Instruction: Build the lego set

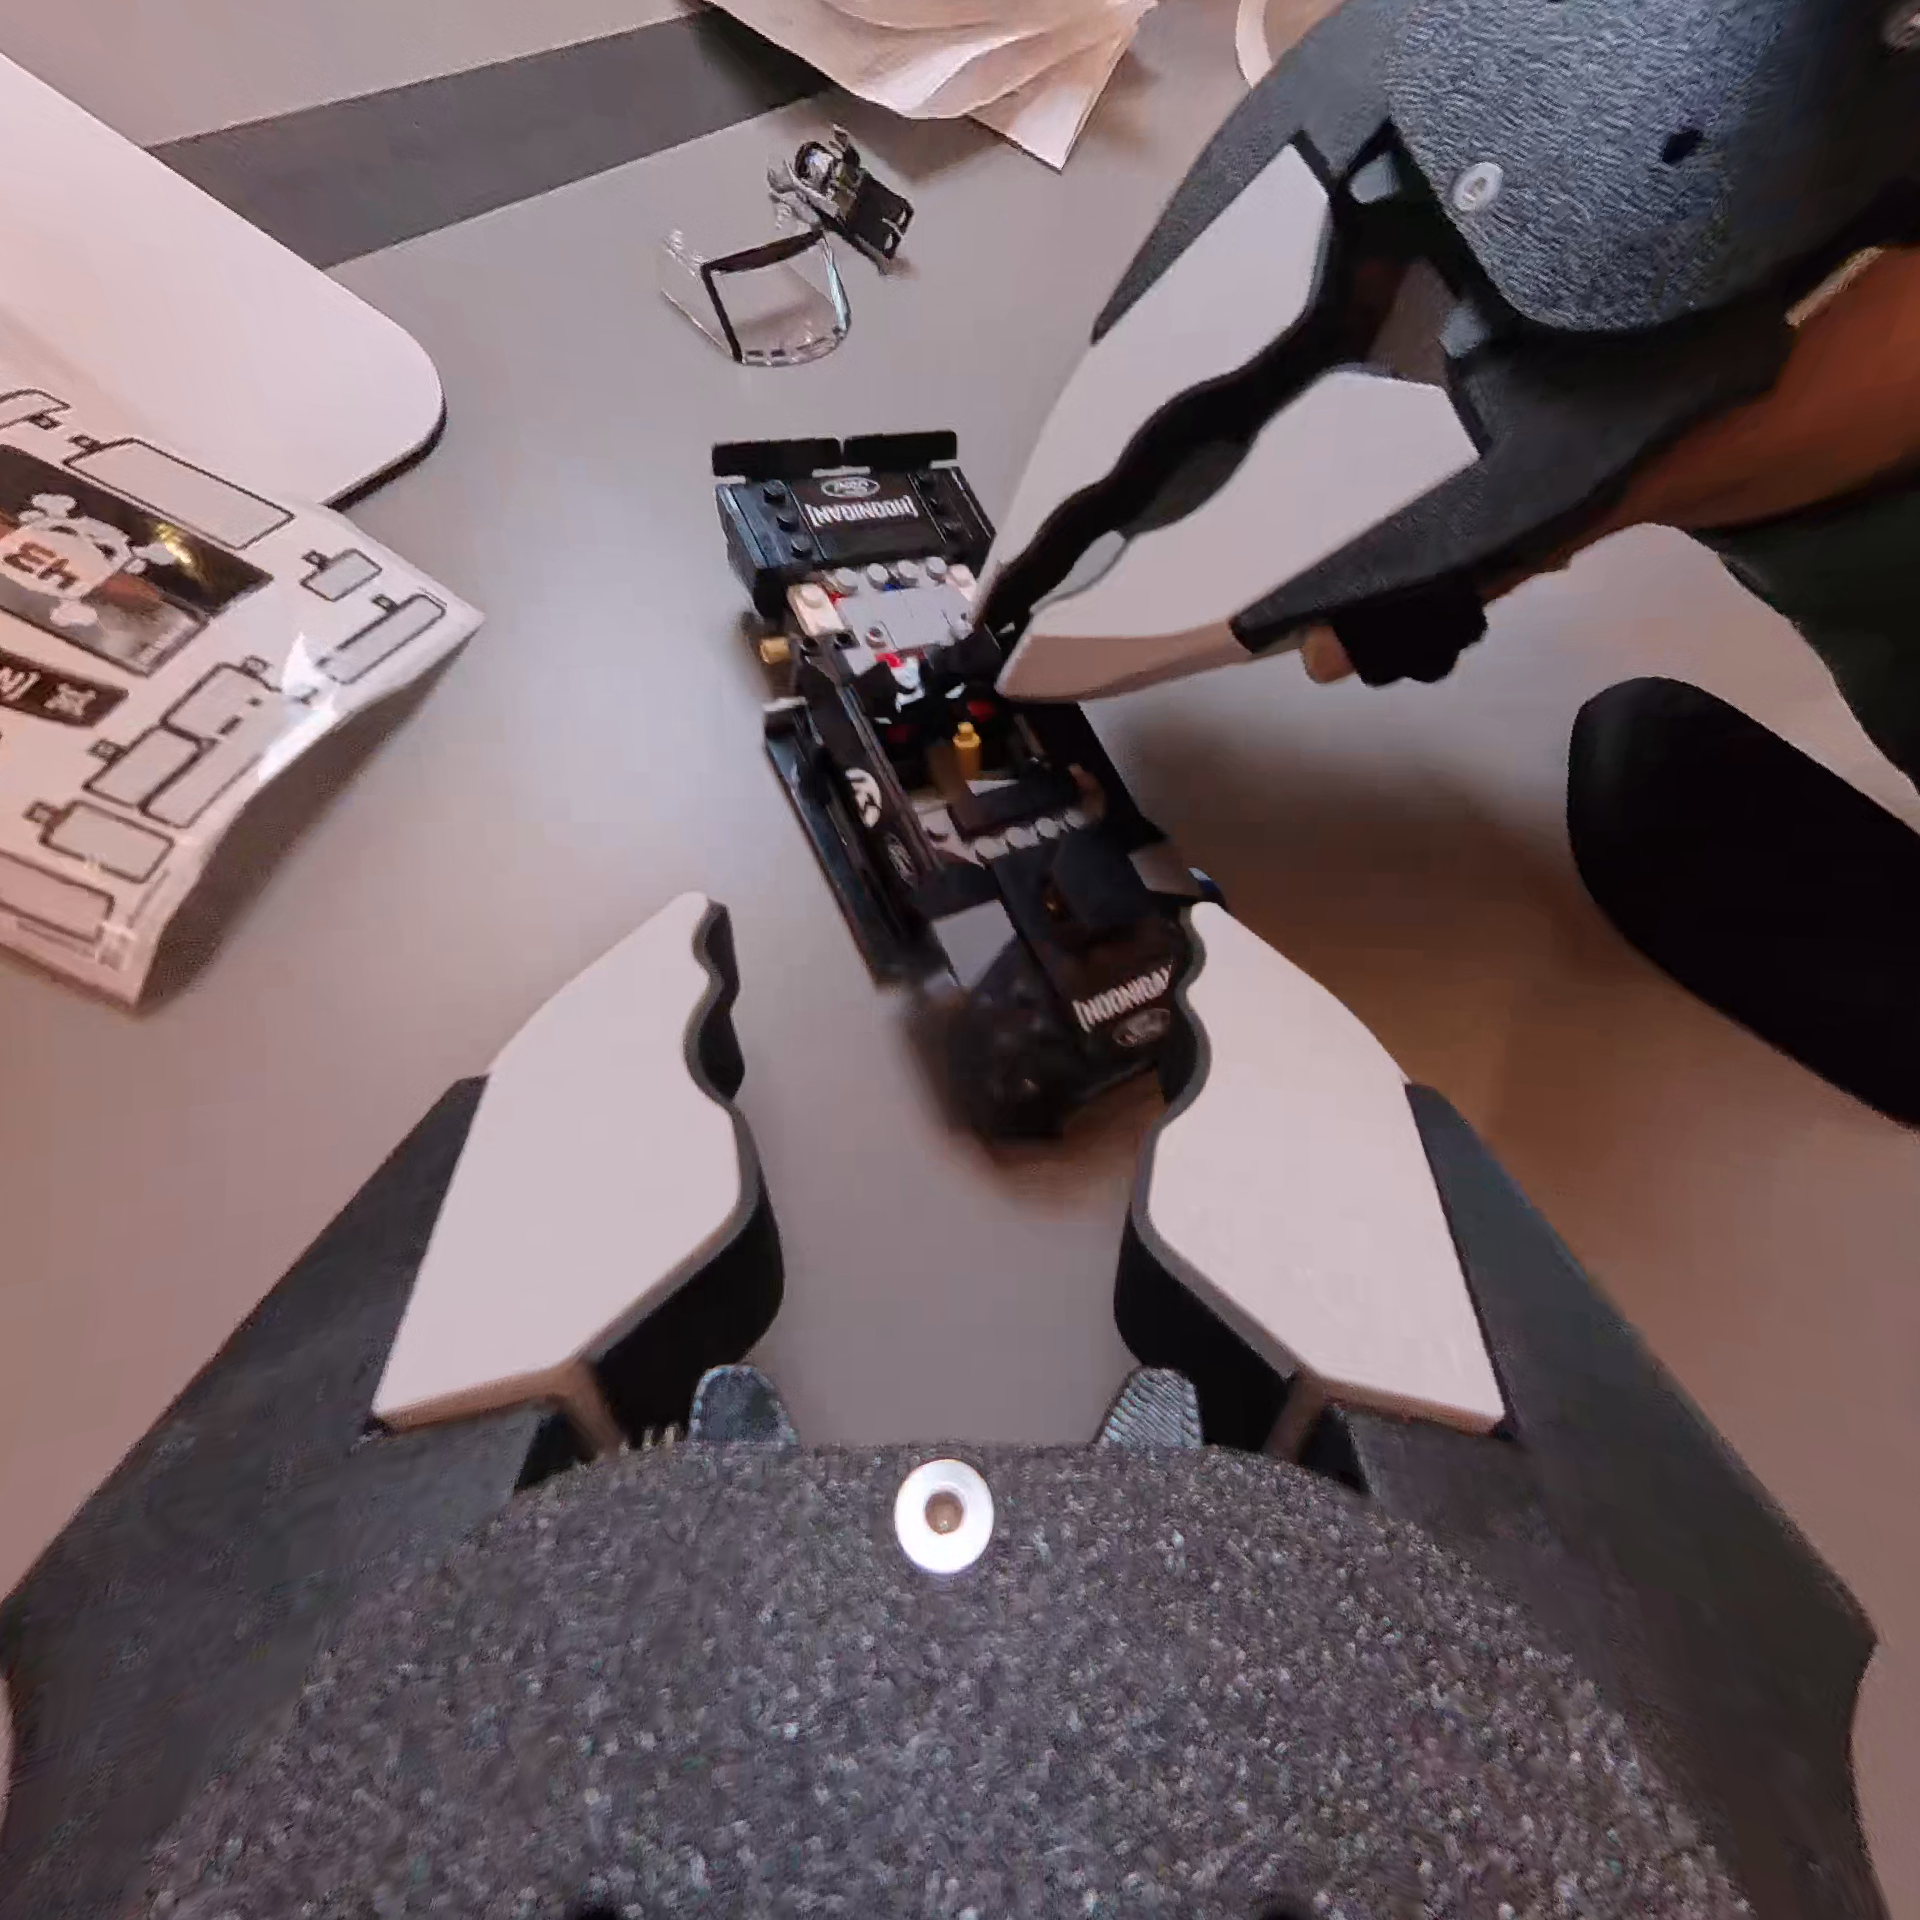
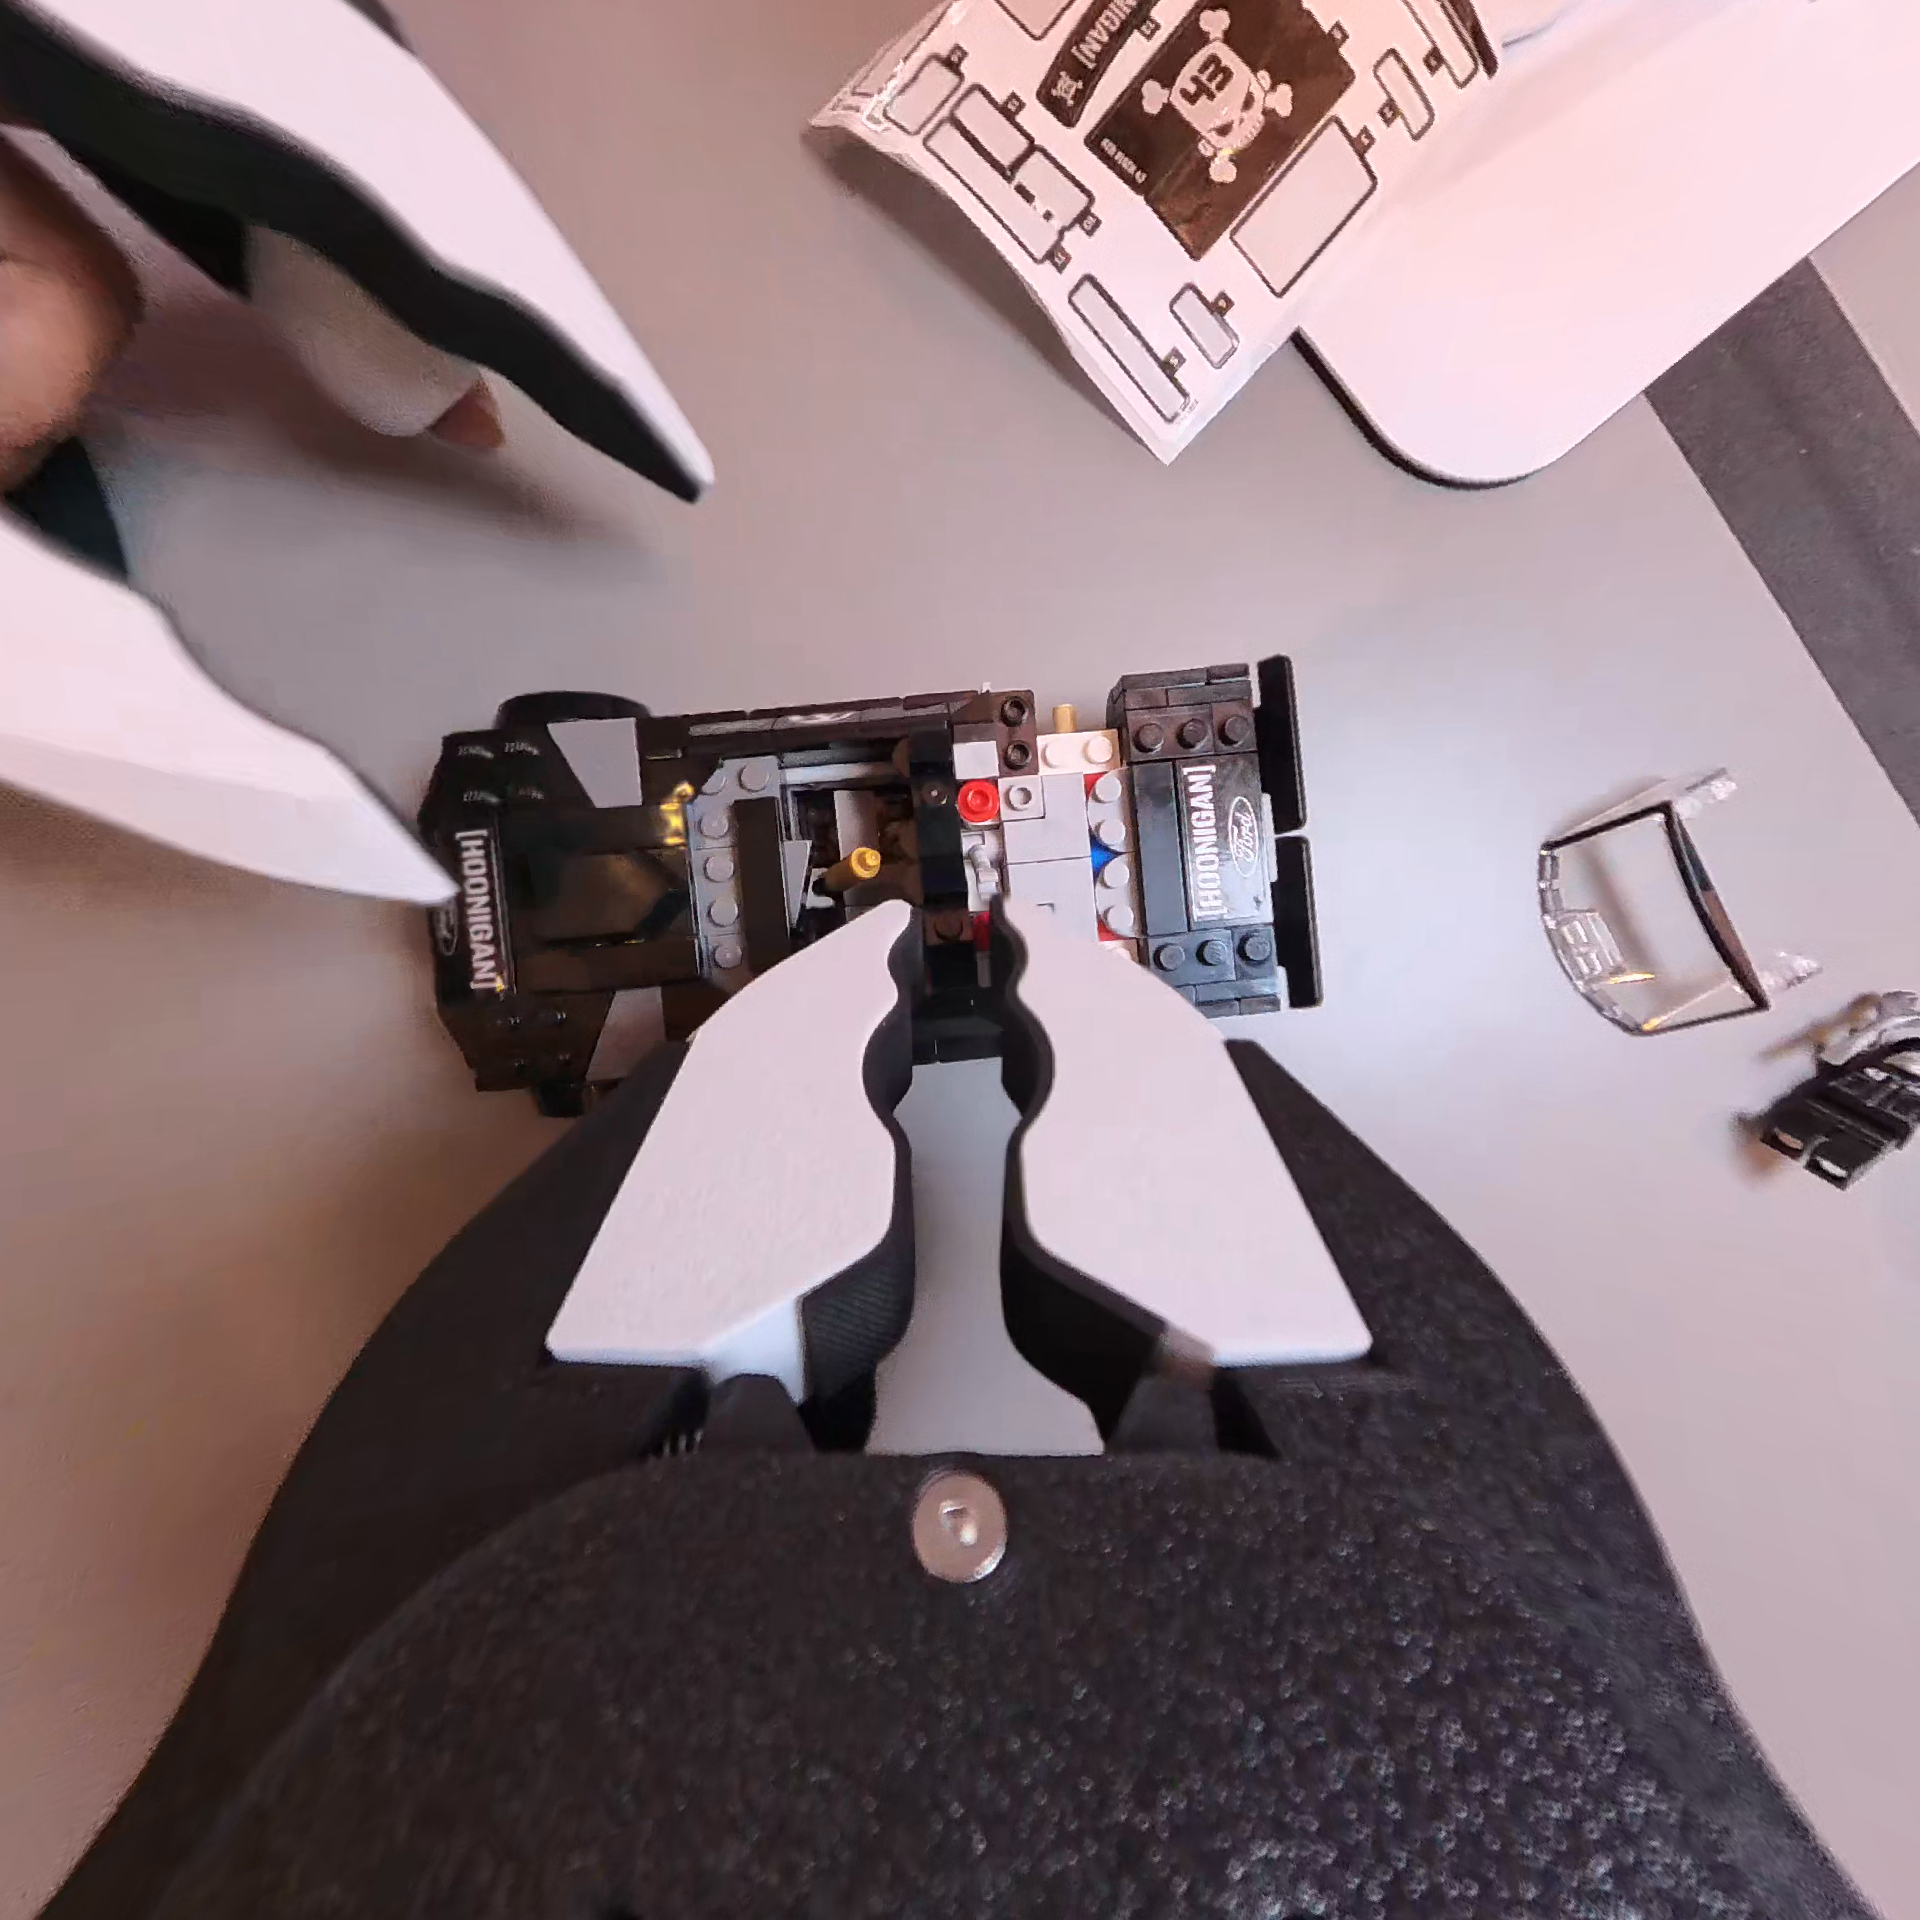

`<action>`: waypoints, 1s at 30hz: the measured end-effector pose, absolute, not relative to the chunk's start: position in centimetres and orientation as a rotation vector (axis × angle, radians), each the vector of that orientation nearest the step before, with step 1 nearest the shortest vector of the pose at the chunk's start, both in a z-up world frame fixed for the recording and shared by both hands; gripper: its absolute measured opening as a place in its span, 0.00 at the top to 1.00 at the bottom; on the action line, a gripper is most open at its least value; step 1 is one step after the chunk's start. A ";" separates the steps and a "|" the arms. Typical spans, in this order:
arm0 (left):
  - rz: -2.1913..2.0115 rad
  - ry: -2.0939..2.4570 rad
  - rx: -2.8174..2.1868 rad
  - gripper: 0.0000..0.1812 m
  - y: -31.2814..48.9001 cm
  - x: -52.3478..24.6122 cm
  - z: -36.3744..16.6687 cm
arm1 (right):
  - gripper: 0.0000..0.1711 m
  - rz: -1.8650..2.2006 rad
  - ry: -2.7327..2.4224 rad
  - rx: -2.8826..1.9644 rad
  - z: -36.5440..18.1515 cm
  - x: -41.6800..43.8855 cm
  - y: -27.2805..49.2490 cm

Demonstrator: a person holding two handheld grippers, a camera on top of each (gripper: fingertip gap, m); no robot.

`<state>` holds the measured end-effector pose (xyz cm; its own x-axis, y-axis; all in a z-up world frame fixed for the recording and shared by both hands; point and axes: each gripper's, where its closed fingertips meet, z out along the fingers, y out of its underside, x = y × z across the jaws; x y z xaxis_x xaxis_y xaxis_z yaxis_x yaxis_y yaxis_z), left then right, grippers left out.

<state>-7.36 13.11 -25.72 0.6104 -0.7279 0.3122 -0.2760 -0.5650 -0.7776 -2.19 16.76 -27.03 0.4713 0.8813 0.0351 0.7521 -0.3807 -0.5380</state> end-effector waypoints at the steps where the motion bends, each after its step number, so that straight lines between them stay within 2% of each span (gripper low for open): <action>1: -0.849 0.785 -2.139 0.58 13.7 -7.2 -25.9 | 0.93 0.344 -1.359 -2.240 -27.1 -2.2 16.8; 8: -0.964 0.731 -2.165 0.72 18.1 -5.6 -26.4 | 0.93 0.333 -1.380 -2.237 -27.1 -2.2 16.9; 20: -0.654 0.967 -2.177 0.77 19.0 -4.6 -28.5 | 0.92 0.250 -1.441 -2.213 -27.3 -1.8 17.5; 30: -0.640 0.956 -2.188 0.79 18.8 -4.2 -28.8 | 0.90 0.236 -1.490 -2.176 -26.2 -1.1 17.9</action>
